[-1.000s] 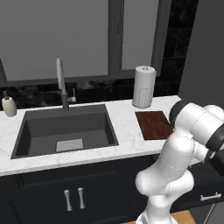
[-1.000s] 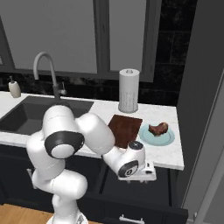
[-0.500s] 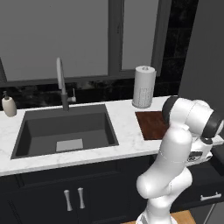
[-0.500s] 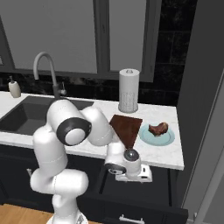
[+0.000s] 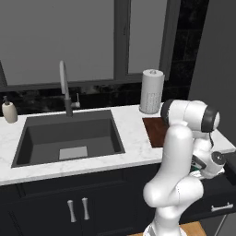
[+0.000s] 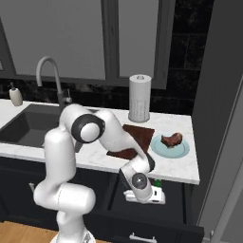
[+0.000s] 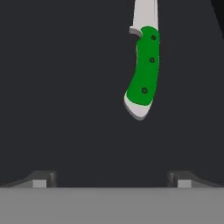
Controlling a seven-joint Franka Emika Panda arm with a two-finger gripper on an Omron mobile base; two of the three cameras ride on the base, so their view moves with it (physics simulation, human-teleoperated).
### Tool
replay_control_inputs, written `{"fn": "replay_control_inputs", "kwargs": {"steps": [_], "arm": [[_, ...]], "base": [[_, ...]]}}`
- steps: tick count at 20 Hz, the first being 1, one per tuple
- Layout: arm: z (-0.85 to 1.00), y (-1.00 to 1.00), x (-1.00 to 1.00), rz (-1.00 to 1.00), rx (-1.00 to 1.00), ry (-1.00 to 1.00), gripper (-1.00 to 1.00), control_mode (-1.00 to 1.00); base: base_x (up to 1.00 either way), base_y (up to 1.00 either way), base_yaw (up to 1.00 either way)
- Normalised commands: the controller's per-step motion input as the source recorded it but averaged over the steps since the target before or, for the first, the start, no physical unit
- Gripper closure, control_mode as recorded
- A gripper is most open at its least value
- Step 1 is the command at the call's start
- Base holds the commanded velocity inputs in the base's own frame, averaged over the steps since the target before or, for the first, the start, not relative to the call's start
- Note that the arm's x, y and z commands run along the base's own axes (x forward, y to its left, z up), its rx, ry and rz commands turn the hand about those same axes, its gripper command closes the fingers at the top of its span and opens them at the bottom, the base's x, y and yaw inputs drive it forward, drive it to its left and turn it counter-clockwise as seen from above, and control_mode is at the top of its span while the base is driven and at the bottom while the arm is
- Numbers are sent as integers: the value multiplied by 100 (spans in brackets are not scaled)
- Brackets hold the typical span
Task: Pick up the knife from the drawer and place it on the cutting board. Then place the meat from the plate to the cutting board.
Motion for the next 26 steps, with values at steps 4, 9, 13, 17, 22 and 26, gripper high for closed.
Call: {"fn": "replay_control_inputs", "kwargs": {"steps": [4, 9, 13, 17, 22, 26], "arm": [[17, -27, 30, 5, 10, -2, -100, -100], [47, -43, 14, 9, 6, -8, -100, -100], [59, -61, 3, 8, 9, -9, -100, -100], [31, -59, 21, 9, 12, -5, -100, -100], [3, -51, 50, 2, 14, -2, -100, -100], [-3, -12, 42, 0, 17, 0, -100, -100]], "base": [[0, 0, 0], [0, 0, 0], [0, 0, 0], [0, 0, 0], [0, 0, 0], [0, 0, 0]]}}
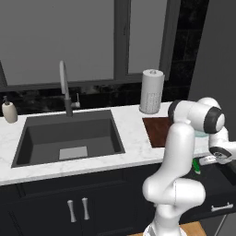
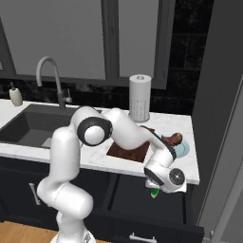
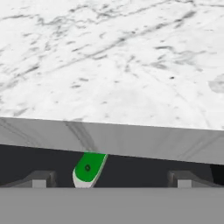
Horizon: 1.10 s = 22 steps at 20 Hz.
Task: Pick up the knife from the drawer and place it on the cutting board. Then place the meat from the plate to the cutting board.
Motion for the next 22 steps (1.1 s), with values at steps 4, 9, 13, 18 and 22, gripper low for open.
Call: {"fn": "replay_control_inputs", "kwargs": {"steps": [4, 9, 13, 18, 22], "arm": [[-6, 12, 18, 0, 4, -1, -100, -100], [-6, 39, 17, 0, -2, -1, -100, -100], [-11, 54, 15, 0, -10, 0, -100, -100], [-4, 25, 8, 0, -12, 0, -100, -100], [-37, 0, 14, 0, -1, 3, -100, -100]], "base": [[0, 0, 0], [0, 0, 0], [0, 0, 0], [0, 0, 0], [0, 0, 0]]}}
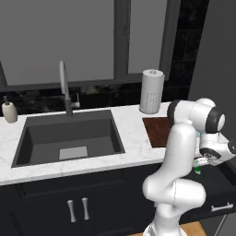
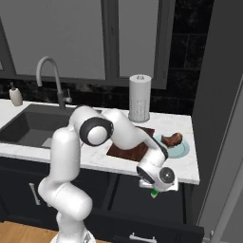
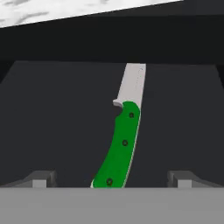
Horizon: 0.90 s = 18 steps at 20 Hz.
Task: Pick up the knife from the drawer and place it on the cutting board. Then place the meat from the plate to the cutting board.
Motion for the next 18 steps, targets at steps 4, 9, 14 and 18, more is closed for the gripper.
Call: {"fn": "replay_control_inputs", "kwargs": {"steps": [4, 9, 14, 18], "arm": [[-47, 0, 21, 0, 0, 5, -100, -100], [-35, -1, 23, 0, 0, 0, -100, -100], [-32, -1, 37, 0, 0, 1, -100, -100], [-10, 0, 35, 0, -1, 0, -100, -100]], "base": [[0, 0, 0], [0, 0, 0], [0, 0, 0], [0, 0, 0]]}}
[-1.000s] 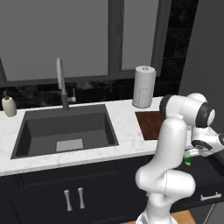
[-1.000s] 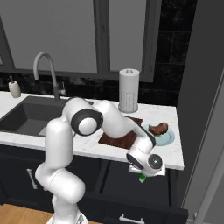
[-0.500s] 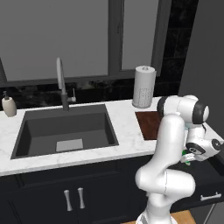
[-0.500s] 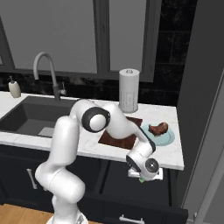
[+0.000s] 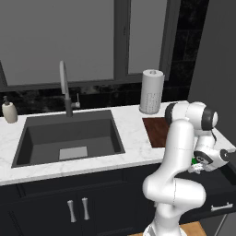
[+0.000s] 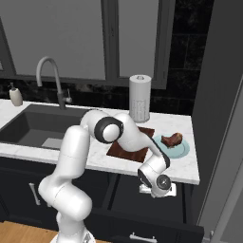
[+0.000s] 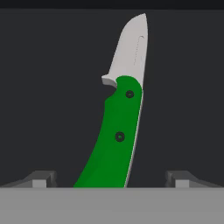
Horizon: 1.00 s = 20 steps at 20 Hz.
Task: Pick up the knife from the drawer and place it on the cutting board. Then place the meat from the plate to the cutting board.
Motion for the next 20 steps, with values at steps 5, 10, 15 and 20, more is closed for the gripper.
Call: {"fn": "replay_control_inputs", "kwargs": {"steps": [5, 10, 15, 20], "arm": [[-16, 13, 4, 0, -3, 0, 100, -100], [-32, 22, -12, 0, -1, 0, 100, -100], [-16, 0, -9, 0, -2, 0, 100, -100], [-5, 0, -19, 1, 0, 0, 100, -100]], "base": [[0, 0, 0], [0, 0, 0], [0, 0, 0], [0, 0, 0]]}}
